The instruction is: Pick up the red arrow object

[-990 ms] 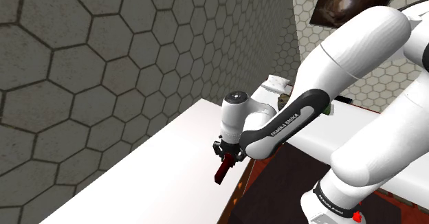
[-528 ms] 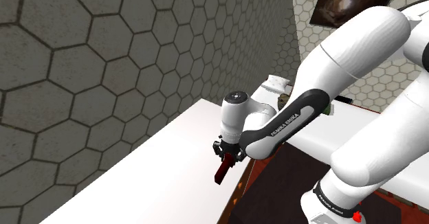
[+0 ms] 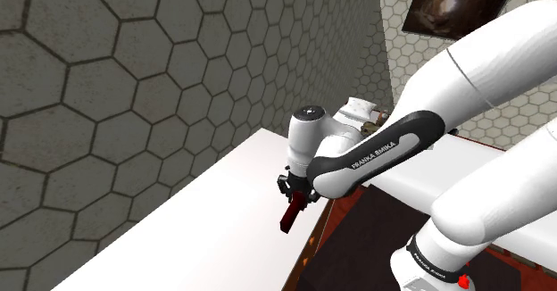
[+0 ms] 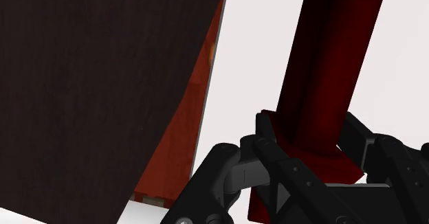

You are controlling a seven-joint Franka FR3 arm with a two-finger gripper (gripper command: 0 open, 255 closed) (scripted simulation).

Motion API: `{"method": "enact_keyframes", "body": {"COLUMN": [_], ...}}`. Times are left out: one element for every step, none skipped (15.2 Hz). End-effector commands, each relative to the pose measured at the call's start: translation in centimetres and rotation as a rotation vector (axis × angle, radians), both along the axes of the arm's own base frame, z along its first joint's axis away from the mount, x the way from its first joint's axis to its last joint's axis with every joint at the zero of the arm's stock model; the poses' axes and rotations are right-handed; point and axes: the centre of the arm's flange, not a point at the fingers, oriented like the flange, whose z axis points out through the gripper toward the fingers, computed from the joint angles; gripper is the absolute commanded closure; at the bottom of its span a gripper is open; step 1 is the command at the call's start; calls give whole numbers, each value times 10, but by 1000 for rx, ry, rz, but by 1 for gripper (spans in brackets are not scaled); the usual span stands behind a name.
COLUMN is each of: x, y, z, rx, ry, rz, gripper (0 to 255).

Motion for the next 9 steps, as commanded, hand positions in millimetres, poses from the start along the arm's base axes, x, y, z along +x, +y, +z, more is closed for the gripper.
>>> {"method": "enact_keyframes", "body": {"x": [0,0,0,0,0,0,0,0,0], "y": [0,0,0,0,0,0,0,0,0], "z": [11,16,22,27,32,38,43,44,44], "rx": [1,1,1,1,1,1,1,1,1], "ry": [0,0,0,0,0,0,0,0,0], "rz": [0,0,0,0,0,0,0,0,0], "gripper": [255,255,255,255,255,255,255,255,255]}}
